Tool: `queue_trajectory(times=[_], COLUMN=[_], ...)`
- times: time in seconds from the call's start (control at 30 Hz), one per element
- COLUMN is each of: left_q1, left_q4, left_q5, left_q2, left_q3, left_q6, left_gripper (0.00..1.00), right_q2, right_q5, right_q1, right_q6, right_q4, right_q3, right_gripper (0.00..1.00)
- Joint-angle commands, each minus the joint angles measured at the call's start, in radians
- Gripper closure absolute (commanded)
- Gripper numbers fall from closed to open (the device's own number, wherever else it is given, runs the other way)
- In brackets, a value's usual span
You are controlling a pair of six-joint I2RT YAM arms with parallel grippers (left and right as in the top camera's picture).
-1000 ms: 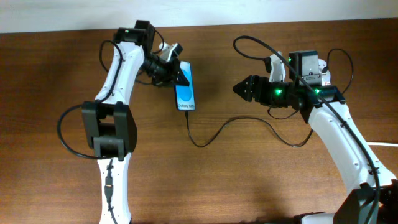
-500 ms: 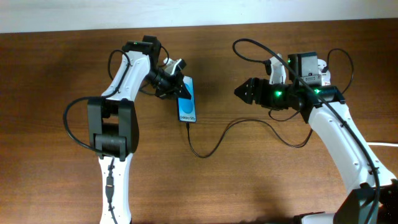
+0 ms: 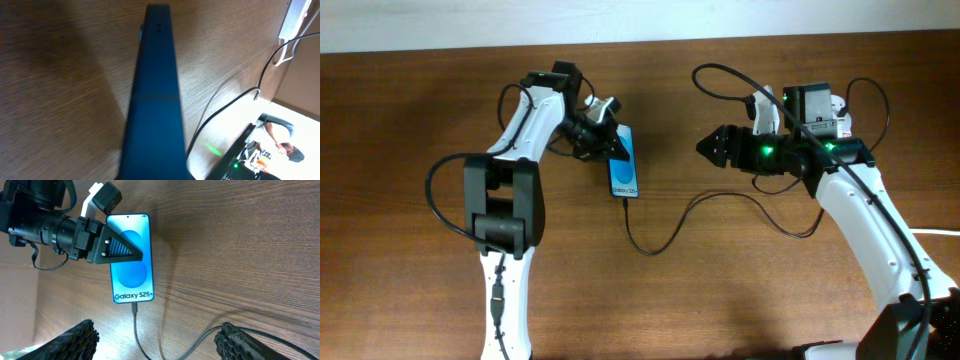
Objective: Plug charger to phone and switch on socket
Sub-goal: 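Lower the phone flat onto the table with the left gripper, then release the phone and raise the left gripper away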
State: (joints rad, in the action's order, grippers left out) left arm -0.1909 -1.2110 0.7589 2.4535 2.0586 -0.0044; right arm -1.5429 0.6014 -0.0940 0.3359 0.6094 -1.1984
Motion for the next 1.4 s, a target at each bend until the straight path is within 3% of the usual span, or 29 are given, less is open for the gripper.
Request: queue_trajectory(times=[0.0,0.27,0.47,0.7,0.87,1.0,1.27,1.37], left_q1=[-0.029,-0.030,-0.029,-0.029,-0.029,-0.029,-0.028,0.009], left_q4=[0.022,0.015,0.018,0.018,0.001,-0.074,-0.111,-0.177], left_q5=[0.018,-0.014,-0.101,-0.130,-0.184,-0.324,-0.491,-0.546], left_q2=[0.009,0.073,0.073,0.073,0.072,0.072,0.071,0.059], left_q3=[-0.003,-0.003,-0.003,-0.003,0.044,0.133,0.144,0.237], left_q6=[-0.011,-0.011,-0.010,-0.011,-0.033,-0.056,-0.127,-0.126], left_gripper=[1.00,1.00,0.82,0.75,0.59,0.57,0.56,0.59], right_q2=[-0.002,-0.002,-0.002,-0.002,-0.002,-0.002,-0.002,-0.002], right_q5=[-0.008,-0.008,-0.009,-0.012,-0.012,-0.012,-0.012,-0.012], right_q1=[0.002,0.002,0.002,0.002,0.002,0.002,0.002,0.002], right_q6=[-0.011,-0.018,-0.018,-0.018,-0.018,-0.018,-0.018,-0.018], right_q4=[-0.002,0.002,0.001,0.001,0.000,-0.003,-0.003,0.007], right_q3=[-0.012,-0.012,-0.012,-0.012,-0.012,-0.012,-0.012,-0.012], right_gripper=[0.20,0.20,0.18,0.15,0.14,0.14,0.14,0.14])
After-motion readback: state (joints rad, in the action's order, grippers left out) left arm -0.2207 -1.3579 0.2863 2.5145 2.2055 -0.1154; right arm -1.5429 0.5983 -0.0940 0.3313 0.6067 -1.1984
